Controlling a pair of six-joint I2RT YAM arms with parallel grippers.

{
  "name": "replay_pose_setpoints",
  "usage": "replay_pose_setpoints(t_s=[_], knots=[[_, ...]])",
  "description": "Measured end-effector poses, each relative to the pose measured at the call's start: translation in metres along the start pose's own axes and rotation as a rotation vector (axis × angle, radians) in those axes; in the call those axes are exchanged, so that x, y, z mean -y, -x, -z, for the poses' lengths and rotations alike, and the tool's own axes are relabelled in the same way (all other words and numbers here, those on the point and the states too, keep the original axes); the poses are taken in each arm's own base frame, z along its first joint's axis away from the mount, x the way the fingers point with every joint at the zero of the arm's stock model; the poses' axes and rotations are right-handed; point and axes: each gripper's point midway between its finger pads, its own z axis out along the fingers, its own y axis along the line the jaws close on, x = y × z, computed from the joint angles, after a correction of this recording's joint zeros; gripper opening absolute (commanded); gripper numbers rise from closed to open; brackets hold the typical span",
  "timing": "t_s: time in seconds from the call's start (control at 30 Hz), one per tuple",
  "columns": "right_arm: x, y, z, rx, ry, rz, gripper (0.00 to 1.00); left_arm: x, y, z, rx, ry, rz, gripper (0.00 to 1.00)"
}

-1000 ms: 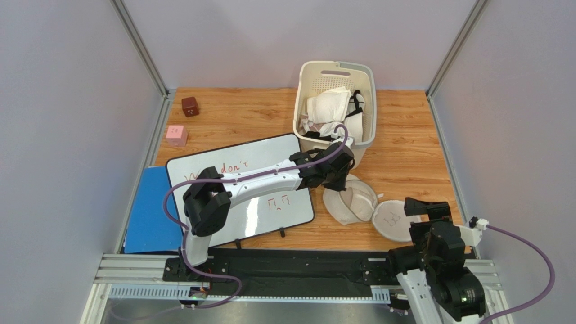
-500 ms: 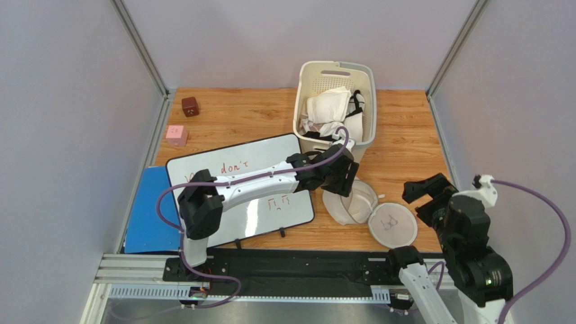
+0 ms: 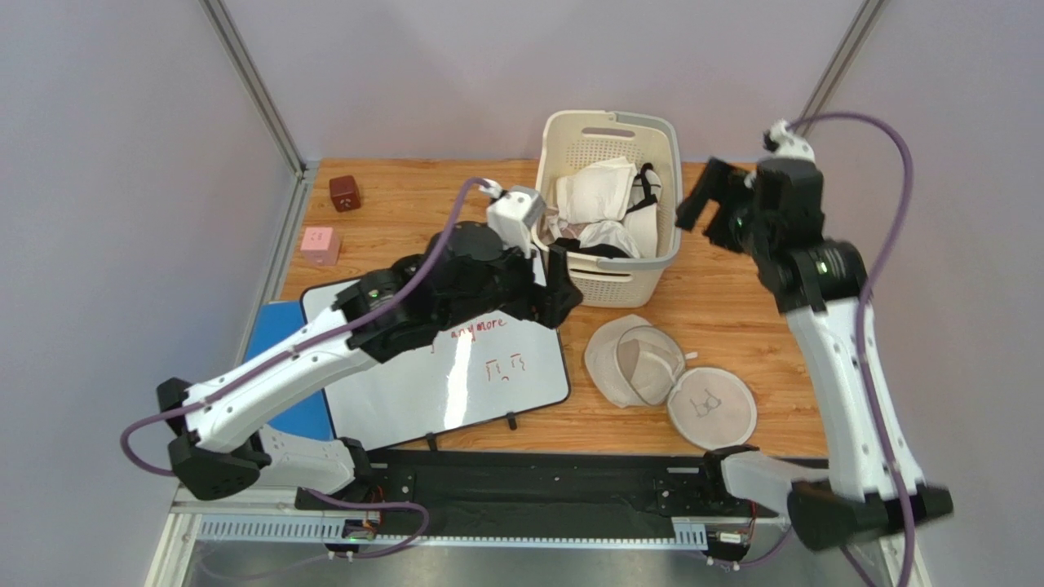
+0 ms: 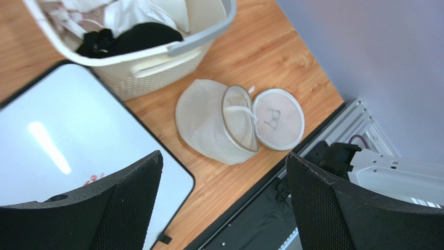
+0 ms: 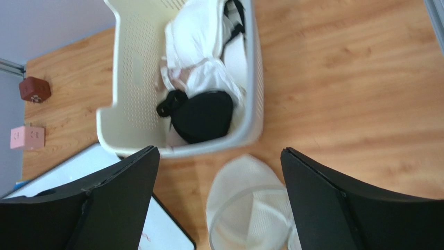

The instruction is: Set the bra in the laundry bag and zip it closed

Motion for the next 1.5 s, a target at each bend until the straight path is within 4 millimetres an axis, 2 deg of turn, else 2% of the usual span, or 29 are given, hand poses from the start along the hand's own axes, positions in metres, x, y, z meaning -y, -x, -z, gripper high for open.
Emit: replay_pose_setpoints(t_s=[0.07,0.17,0.2,0.33,0.47,0.57,0.67,0.83,1.0,1.17,1.23,1.3,1.4,1.5], knots=[[-0.023,0.029,-0.038,0.010,0.023,0.016,0.93,-0.013,0.007,0.018,0.027,0.017,0.004,0.92],[-0.053,0.053,-0.106,-0.001,0.049,0.041,0.92,-0.034,0.005,0.038,0.038,0.064,-0.010,0.92],[-0.063,0.055,-0.135,-0.019,0.051,0.055,0.92,-0.039,0.002,0.043,0.036,0.078,-0.019,0.92],[-0.095,0.055,-0.214,-0.040,0.069,0.121,0.87,-0.059,-0.018,0.059,0.019,0.125,-0.040,0.92],[-0.112,0.035,-0.269,-0.049,0.064,0.182,0.84,-0.073,-0.034,0.066,0.010,0.153,-0.043,0.92],[-0.109,0.008,-0.307,-0.059,0.017,0.225,0.82,-0.078,-0.042,0.067,0.002,0.163,-0.042,0.91],[-0.096,-0.018,-0.339,-0.080,-0.045,0.266,0.84,-0.079,-0.044,0.068,-0.001,0.165,-0.035,0.91],[-0.073,-0.052,-0.371,-0.126,-0.115,0.327,0.85,-0.080,-0.045,0.073,0.009,0.166,-0.013,0.91],[-0.062,-0.067,-0.388,-0.142,-0.141,0.365,0.82,-0.079,-0.045,0.073,0.010,0.167,0.007,0.91],[-0.060,-0.079,-0.399,-0.153,-0.130,0.377,0.69,-0.079,-0.047,0.069,0.002,0.171,0.016,0.91],[-0.064,-0.080,-0.401,-0.152,-0.109,0.375,0.56,-0.079,-0.048,0.066,-0.004,0.174,0.016,0.90],[-0.068,-0.080,-0.402,-0.148,-0.087,0.375,0.53,-0.079,-0.050,0.061,-0.016,0.178,0.014,0.90],[-0.071,-0.082,-0.404,-0.151,-0.070,0.377,0.41,-0.078,-0.053,0.055,-0.032,0.180,0.013,0.90],[-0.071,-0.082,-0.404,-0.154,-0.058,0.381,0.22,-0.077,-0.055,0.052,-0.041,0.177,0.018,0.90]])
